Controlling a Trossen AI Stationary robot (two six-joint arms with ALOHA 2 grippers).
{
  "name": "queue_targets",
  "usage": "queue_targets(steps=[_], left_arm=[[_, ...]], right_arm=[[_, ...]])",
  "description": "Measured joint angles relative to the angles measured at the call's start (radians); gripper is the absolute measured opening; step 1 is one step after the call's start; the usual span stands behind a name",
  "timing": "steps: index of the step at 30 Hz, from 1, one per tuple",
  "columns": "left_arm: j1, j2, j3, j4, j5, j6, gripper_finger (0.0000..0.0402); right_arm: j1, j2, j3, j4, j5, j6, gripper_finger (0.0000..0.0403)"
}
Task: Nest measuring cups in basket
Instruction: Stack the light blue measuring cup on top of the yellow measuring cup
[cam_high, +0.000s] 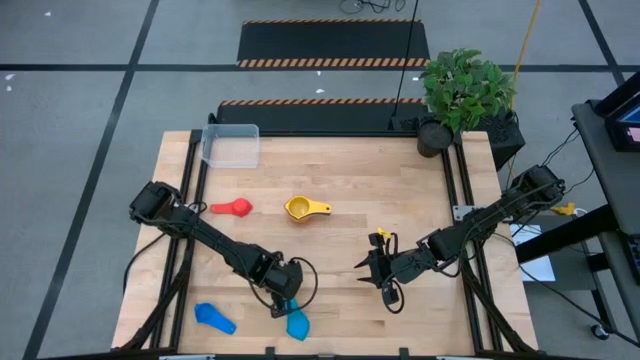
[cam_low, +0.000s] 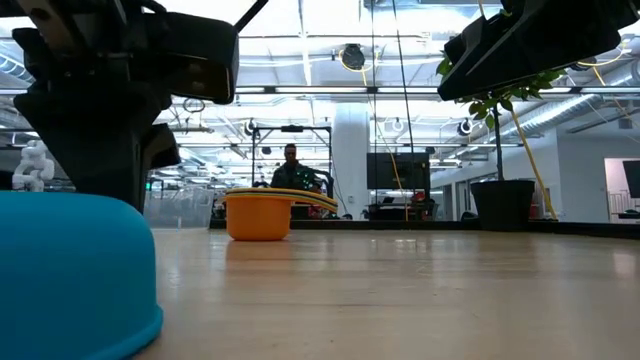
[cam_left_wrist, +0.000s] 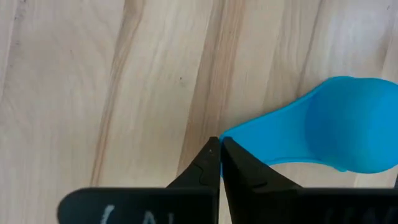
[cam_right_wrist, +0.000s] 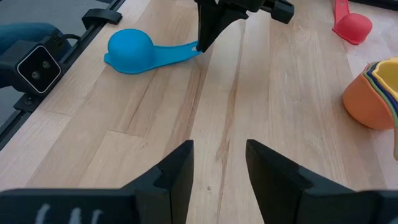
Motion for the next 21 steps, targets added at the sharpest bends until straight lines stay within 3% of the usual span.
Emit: queue_targets(steps=[7,10,13,21], left_arm=[[0.0,-0.017,-0.002,-0.008,-0.049,0.035,0.0004],[0.004,-0.045,-0.002,-0.001,-0.092,0.039,0.0003],[0.005,-0.083,0.0,0.036,-0.134,0.043,0.0002],[-0.006,-0.099,-0.001,0.068,-0.156,0.06,0.0001]], right_arm=[[-0.001,0.0,0.0,0.008,0.006,0.045,0.0141],[-0.012,0.0,0.0,0.047,0.085,0.22,0.0141],[-0.032,0.011,0.001,0.11,0.097,0.378,0.0143],[-0.039,0.186,0.046,0.238,0.073,0.407,0.0189]])
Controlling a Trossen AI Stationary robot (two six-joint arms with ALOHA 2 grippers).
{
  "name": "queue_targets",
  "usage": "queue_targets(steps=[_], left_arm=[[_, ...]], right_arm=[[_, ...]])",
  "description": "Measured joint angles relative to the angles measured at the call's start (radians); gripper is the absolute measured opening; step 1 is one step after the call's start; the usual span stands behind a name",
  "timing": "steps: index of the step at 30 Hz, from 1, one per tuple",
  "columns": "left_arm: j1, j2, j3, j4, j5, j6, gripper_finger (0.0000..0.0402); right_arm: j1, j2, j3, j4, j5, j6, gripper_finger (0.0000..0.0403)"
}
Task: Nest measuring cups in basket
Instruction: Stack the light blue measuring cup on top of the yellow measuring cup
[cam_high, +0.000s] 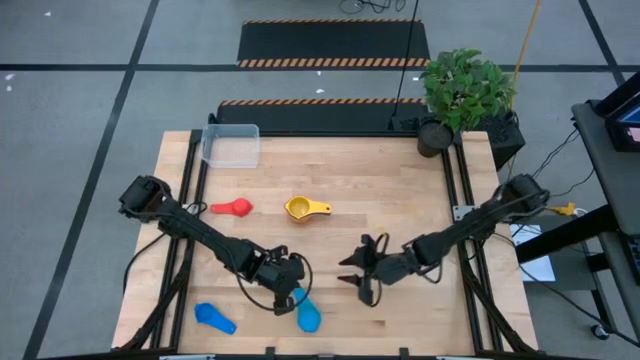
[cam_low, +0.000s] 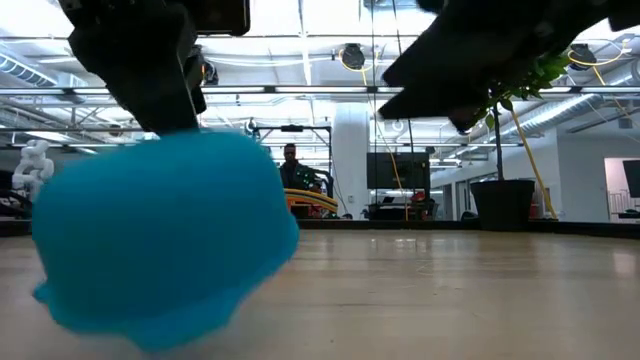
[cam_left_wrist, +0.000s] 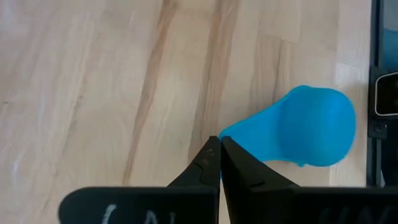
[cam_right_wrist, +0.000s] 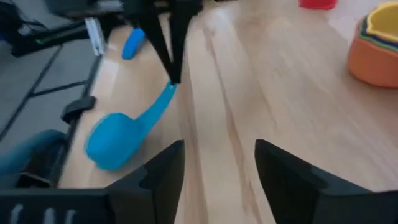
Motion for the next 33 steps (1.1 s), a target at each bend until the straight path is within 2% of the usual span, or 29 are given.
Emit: queue_targets(steps=[8,14,33], left_arm=[[0.003,0.001,0.0,-0.006,-0.001,0.004,0.0001],[0.007,0.001,0.0,0.007,-0.002,0.002,0.0],[0.037,0.001,0.0,0.133,-0.023,0.037,0.0]], right_arm=[[-0.011,0.198,0.198,0.001,-0.079,-0.015,0.021],[-0.012,0.297,0.295,-0.011,-0.073,-0.011,0.0211],[-0.038,0.329,0.281,0.026,-0.071,-0.024,0.0226]])
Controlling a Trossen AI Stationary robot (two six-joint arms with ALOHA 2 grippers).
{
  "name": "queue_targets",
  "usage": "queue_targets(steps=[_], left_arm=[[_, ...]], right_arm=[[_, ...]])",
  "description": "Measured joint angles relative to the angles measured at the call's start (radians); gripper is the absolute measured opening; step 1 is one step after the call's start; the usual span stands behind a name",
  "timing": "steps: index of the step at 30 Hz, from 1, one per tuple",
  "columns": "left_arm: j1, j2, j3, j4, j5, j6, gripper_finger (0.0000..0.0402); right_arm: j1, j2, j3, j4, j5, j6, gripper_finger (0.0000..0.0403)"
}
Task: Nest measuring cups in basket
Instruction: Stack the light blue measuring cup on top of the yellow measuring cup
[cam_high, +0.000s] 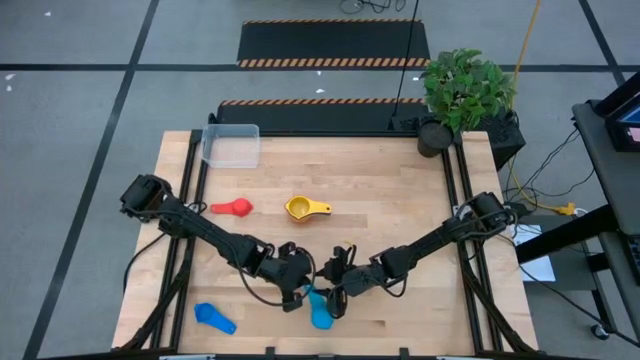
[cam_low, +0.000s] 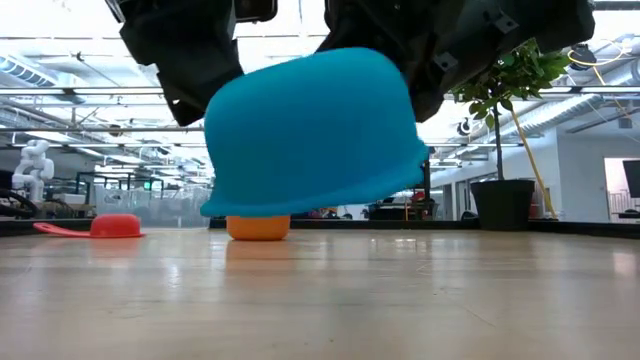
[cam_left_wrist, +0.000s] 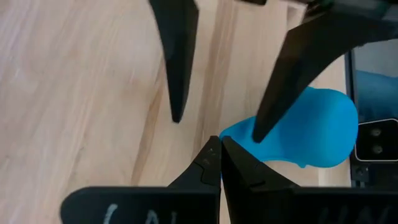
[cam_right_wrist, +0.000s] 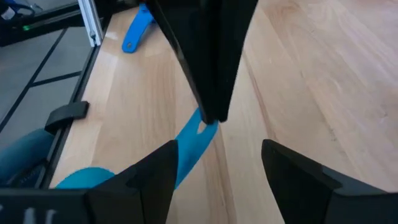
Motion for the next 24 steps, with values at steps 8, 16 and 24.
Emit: queue_targets(steps=[8,16,24], left_arm=[[0.003,0.0,0.0,0.028,-0.006,0.025,0.0],[0.003,0.0,0.0,0.034,-0.03,0.051,0.0],[0.001,0.001,-0.003,0.174,-0.034,0.149,0.0018]], right_arm=[[-0.005,0.0,-0.001,0.02,-0.003,-0.023,0.021],[-0.005,0.0,-0.001,0.028,-0.006,-0.084,0.0094],[-0.002,-0.005,-0.001,0.03,-0.059,-0.166,0.0011]])
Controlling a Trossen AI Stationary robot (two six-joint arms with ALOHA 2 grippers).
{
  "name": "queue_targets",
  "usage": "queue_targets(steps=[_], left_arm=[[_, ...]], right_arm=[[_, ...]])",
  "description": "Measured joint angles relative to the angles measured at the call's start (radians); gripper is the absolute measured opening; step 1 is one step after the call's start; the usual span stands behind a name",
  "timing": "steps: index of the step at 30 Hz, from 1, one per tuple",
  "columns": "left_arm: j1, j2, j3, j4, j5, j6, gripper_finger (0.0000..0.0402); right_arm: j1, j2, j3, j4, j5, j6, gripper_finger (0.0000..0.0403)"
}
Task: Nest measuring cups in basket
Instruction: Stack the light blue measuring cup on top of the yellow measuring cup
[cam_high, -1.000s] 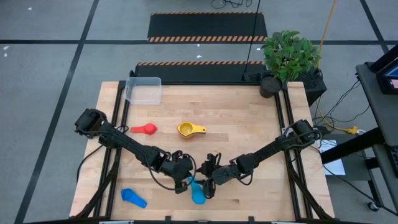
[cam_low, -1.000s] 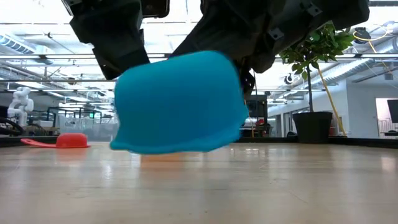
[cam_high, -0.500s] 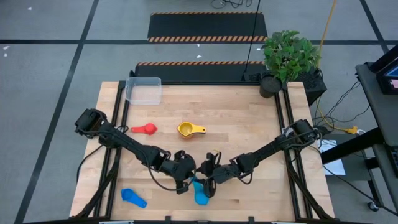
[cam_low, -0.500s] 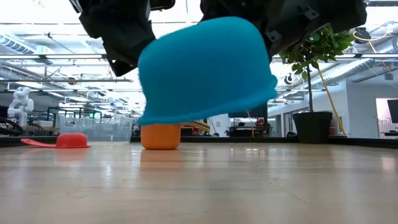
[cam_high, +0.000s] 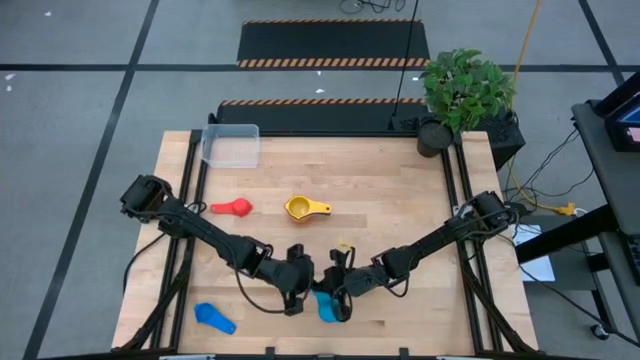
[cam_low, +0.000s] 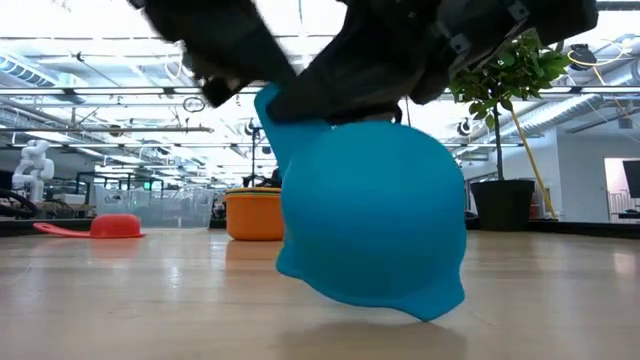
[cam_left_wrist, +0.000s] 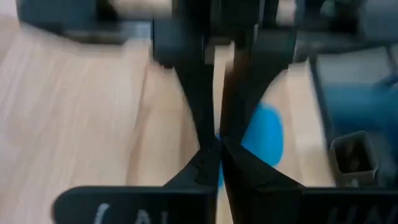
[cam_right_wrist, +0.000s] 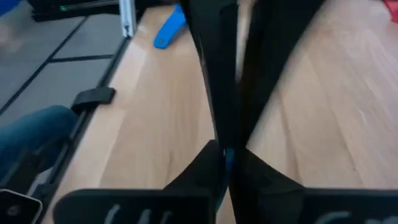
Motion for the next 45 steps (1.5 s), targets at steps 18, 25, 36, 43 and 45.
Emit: queue_targets(steps=[18,25,36,43,45], left_arm=[[-0.016,-0.13,0.004,0.055,-0.214,0.019,0.0165],[-0.082,-0.152,0.003,0.113,-0.335,0.148,0.0165],[-0.087,-0.148,0.004,0.145,-0.343,0.209,0.0166],[-0.089,-0.148,0.004,0.271,-0.354,0.293,0.0166],[-0.095,-0.148,0.004,0.308,-0.354,0.314,0.0166]], right_arm=[[0.03,-0.306,-0.002,-0.488,0.006,-0.083,0.0],[0.121,-0.461,-0.004,-0.546,0.036,-0.104,0.0],[0.264,-0.729,-0.235,-0.101,0.11,-0.292,0.0],[0.279,-0.833,-0.441,0.319,0.028,-0.393,0.0],[0.28,-0.85,-0.484,0.41,0.027,-0.424,0.0]])
